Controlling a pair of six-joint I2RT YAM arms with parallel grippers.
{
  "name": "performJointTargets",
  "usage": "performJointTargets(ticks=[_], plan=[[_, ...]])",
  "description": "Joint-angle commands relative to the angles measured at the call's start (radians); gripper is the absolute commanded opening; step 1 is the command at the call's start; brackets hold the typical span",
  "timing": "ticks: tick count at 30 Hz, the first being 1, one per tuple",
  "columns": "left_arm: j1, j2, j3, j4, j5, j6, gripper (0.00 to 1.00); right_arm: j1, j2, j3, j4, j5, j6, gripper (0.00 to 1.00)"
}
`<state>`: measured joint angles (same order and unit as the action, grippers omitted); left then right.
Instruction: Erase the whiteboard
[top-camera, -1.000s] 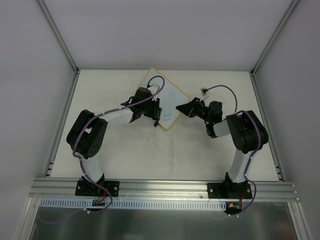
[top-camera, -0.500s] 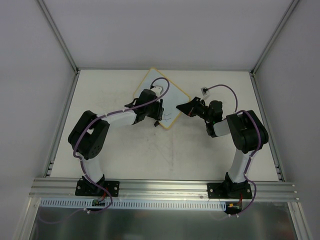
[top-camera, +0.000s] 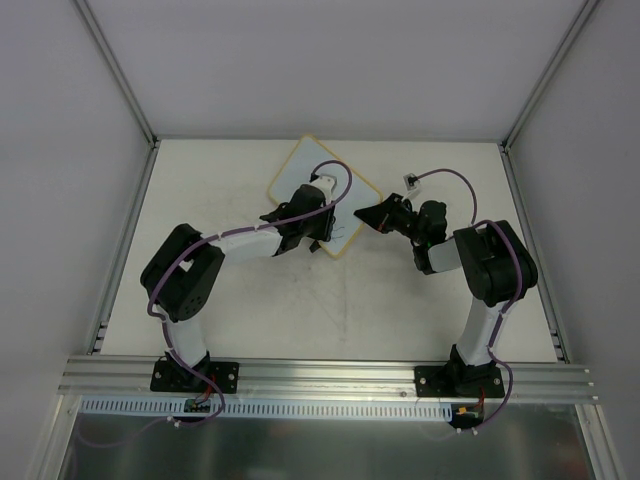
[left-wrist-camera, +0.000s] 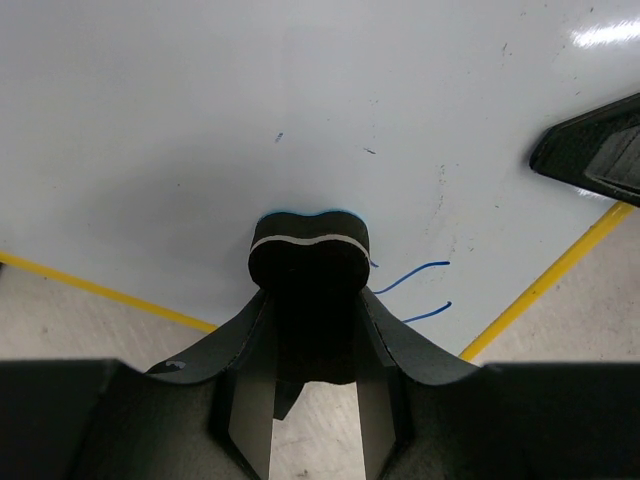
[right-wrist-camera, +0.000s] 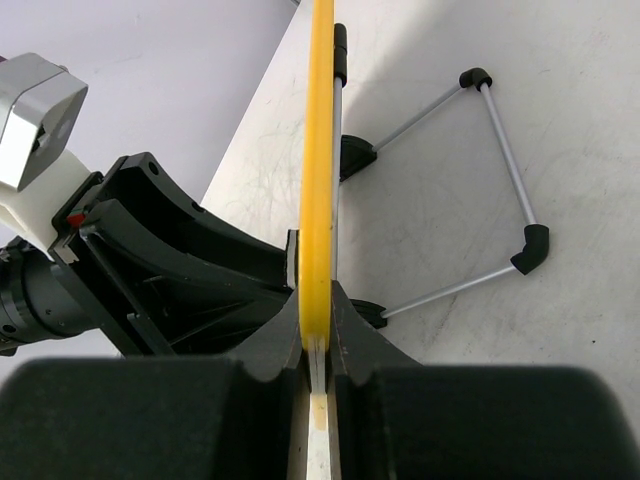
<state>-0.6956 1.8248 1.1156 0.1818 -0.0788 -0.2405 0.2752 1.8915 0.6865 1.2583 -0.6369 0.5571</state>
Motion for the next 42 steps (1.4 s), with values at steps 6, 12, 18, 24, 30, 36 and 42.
performJointTargets(ticks=[6,12,18,24,30,36,42], plan=[[-0.108,0.021,0.001,0.117,0.261,-0.014,0.00,0.030,-0.034,0.033,0.273,-0.104,0.015,0.00],[-0.160,0.018,0.007,0.117,0.263,0.026,0.00,0.032,-0.035,0.034,0.273,-0.107,0.012,0.00],[-0.197,0.016,0.001,0.117,0.243,0.030,0.00,0.030,-0.035,0.035,0.273,-0.107,0.013,0.00],[-0.171,0.019,-0.010,0.114,0.186,0.036,0.00,0.030,-0.038,0.033,0.273,-0.107,0.012,0.00],[-0.110,0.011,-0.040,0.110,0.215,0.036,0.00,0.030,-0.040,0.030,0.273,-0.107,0.010,0.00],[-0.070,-0.068,-0.114,0.143,0.318,0.033,0.00,0.028,-0.039,0.030,0.271,-0.098,0.012,0.00],[-0.094,-0.166,-0.155,0.179,0.487,0.014,0.00,0.018,-0.028,0.028,0.273,-0.083,0.020,0.00]])
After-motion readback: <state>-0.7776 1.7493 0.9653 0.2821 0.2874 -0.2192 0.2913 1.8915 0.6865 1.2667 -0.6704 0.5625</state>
